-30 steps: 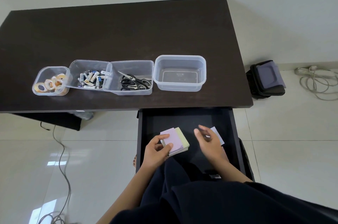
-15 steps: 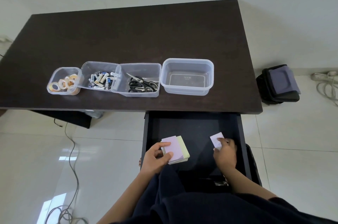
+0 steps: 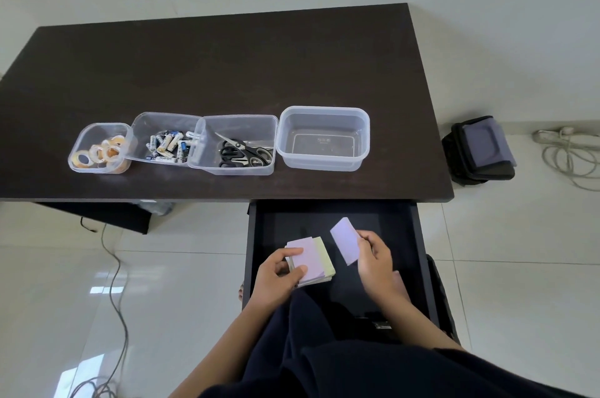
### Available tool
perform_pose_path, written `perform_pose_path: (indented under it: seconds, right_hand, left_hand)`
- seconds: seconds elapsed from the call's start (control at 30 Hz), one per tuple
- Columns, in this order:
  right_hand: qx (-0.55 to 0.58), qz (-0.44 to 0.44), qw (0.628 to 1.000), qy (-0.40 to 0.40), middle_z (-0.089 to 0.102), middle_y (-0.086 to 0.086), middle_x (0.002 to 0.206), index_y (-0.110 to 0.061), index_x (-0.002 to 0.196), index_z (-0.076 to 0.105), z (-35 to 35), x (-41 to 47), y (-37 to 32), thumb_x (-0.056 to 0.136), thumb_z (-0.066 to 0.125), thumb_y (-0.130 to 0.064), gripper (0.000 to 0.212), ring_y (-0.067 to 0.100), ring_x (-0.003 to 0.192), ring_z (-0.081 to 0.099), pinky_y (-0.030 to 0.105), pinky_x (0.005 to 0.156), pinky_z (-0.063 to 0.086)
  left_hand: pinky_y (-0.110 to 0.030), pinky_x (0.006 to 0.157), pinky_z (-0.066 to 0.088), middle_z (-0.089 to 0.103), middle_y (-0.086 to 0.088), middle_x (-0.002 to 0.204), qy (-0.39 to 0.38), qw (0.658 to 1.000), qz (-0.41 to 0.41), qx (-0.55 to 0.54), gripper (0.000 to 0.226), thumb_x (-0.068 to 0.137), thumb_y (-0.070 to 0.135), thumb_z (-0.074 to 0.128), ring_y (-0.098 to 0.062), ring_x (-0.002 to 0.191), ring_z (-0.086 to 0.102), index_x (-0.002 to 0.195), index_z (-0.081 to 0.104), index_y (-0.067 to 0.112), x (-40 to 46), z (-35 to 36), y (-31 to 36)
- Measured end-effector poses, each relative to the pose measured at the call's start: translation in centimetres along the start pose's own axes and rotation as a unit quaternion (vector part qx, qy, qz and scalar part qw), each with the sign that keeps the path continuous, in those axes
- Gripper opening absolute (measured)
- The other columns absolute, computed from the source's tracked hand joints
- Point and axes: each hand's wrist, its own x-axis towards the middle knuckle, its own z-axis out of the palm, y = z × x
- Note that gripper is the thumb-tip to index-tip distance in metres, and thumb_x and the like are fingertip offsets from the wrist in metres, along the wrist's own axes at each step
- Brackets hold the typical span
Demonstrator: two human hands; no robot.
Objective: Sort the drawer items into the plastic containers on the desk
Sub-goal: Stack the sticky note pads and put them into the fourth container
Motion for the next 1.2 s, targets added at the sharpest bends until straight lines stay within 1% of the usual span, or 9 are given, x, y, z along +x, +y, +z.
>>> perform_pose_path:
  seconds: [0.07, 0.17, 0.3, 0.53, 0.73, 0.87, 1.0, 1.07, 1.2]
  right_hand:
    - [0.001, -0.021, 1.000, -0.013, 0.062, -0.004, 0.081, -0.015, 0.089, 0.062, 0.5, -0.2, -0.6, 0.095, 0.044, -0.009, 0.020, 0.012, 0.074, 0.056, 0.013, 0.062, 0.045]
    - [-0.024, -0.043, 0.998, -0.045, 0.064, -0.007, 0.090, -0.019, 0.099, 0.061, 0.7, -0.4, -0.8, 0.097, 0.044, -0.017, 0.018, 0.017, 0.084, 0.062, 0.031, 0.069, 0.054]
    - [-0.062, -0.090, 0.992, -0.066, 0.063, -0.010, 0.098, -0.019, 0.111, 0.060, 0.8, -1.0, -1.1, 0.093, 0.053, -0.013, 0.020, 0.008, 0.092, 0.061, 0.013, 0.072, 0.048]
    - [-0.099, -0.081, 0.985, -0.117, 0.067, -0.010, 0.095, -0.026, 0.108, 0.062, 0.8, -1.9, -0.7, 0.089, 0.059, -0.014, 0.023, 0.006, 0.087, 0.063, 0.010, 0.067, 0.047]
    - [-0.107, -0.089, 0.979, -0.146, 0.067, -0.011, 0.090, -0.027, 0.106, 0.065, 0.7, -1.4, -1.0, 0.086, 0.062, -0.014, 0.023, 0.006, 0.085, 0.063, 0.011, 0.069, 0.048]
    - [-0.122, -0.082, 0.975, -0.168, 0.066, -0.010, 0.088, -0.026, 0.105, 0.064, 0.6, -0.9, -1.0, 0.084, 0.066, -0.018, 0.023, 0.007, 0.084, 0.062, 0.012, 0.069, 0.047]
    - [-0.073, -0.040, 0.973, -0.213, 0.063, -0.007, 0.114, -0.030, 0.107, 0.061, 0.7, -0.6, -0.9, 0.084, 0.064, -0.017, 0.027, 0.009, 0.108, 0.058, 0.021, 0.086, 0.048]
    - [-0.036, 0.003, 0.970, -0.239, 0.064, -0.008, 0.117, -0.030, 0.109, 0.059, 0.7, -0.7, -1.2, 0.086, 0.060, -0.011, 0.030, 0.008, 0.110, 0.058, 0.018, 0.077, 0.049]
    - [-0.004, 0.043, 0.967, -0.250, 0.065, -0.006, 0.117, -0.039, 0.107, 0.059, 0.8, -0.8, -1.0, 0.082, 0.058, -0.015, 0.035, 0.016, 0.110, 0.059, 0.029, 0.073, 0.054]
  left_hand:
    - [-0.027, 0.064, 0.051, 0.069, -0.013, 0.093, -0.005, 1.000, 0.006, -0.005, 0.027, 0.081, 0.004, 0.068, -0.016, 0.073, 0.062, 0.093, 0.064, 0.028, 0.1, 0.3, 0.1]
    - [-0.031, 0.067, 0.052, 0.068, -0.011, 0.094, -0.009, 1.000, 0.009, -0.016, 0.028, 0.080, 0.003, 0.068, -0.017, 0.075, 0.063, 0.093, 0.064, 0.027, 0.4, 0.7, 0.1]
    - [-0.031, 0.067, 0.052, 0.068, -0.010, 0.095, -0.011, 0.999, 0.022, -0.020, 0.029, 0.080, 0.002, 0.068, -0.016, 0.075, 0.063, 0.094, 0.064, 0.026, 0.5, 1.0, 0.0]
    - [-0.024, 0.060, 0.051, 0.069, -0.010, 0.093, -0.006, 0.999, 0.043, -0.033, 0.028, 0.081, 0.002, 0.067, -0.010, 0.068, 0.062, 0.096, 0.063, 0.026, 0.7, 0.9, -0.2]
    - [-0.048, 0.072, 0.055, 0.068, -0.011, 0.097, -0.021, 0.997, 0.049, -0.050, 0.028, 0.081, 0.011, 0.070, -0.024, 0.080, 0.064, 0.101, 0.062, 0.029, 0.7, 0.4, -0.2]
    - [-0.045, 0.067, 0.055, 0.064, -0.010, 0.105, -0.025, 0.996, 0.071, -0.045, 0.033, 0.084, 0.010, 0.067, -0.025, 0.081, 0.063, 0.107, 0.060, 0.032, 0.6, 0.1, 0.0]
    - [-0.029, 0.053, 0.046, 0.063, -0.017, 0.085, -0.028, 0.996, 0.053, -0.072, 0.032, 0.083, 0.015, 0.068, -0.027, 0.064, 0.051, 0.110, 0.059, 0.030, 0.6, -0.1, 0.1]
    - [-0.025, 0.048, 0.043, 0.062, -0.018, 0.083, -0.031, 0.995, 0.054, -0.077, 0.034, 0.080, 0.020, 0.069, -0.026, 0.061, 0.048, 0.111, 0.059, 0.030, 0.7, -0.1, 0.2]
    - [-0.019, 0.056, 0.049, 0.062, -0.017, 0.113, -0.042, 0.995, 0.075, -0.051, 0.045, 0.081, 0.021, 0.068, -0.026, 0.081, 0.063, 0.122, 0.053, 0.030, 0.9, -0.4, 0.3]
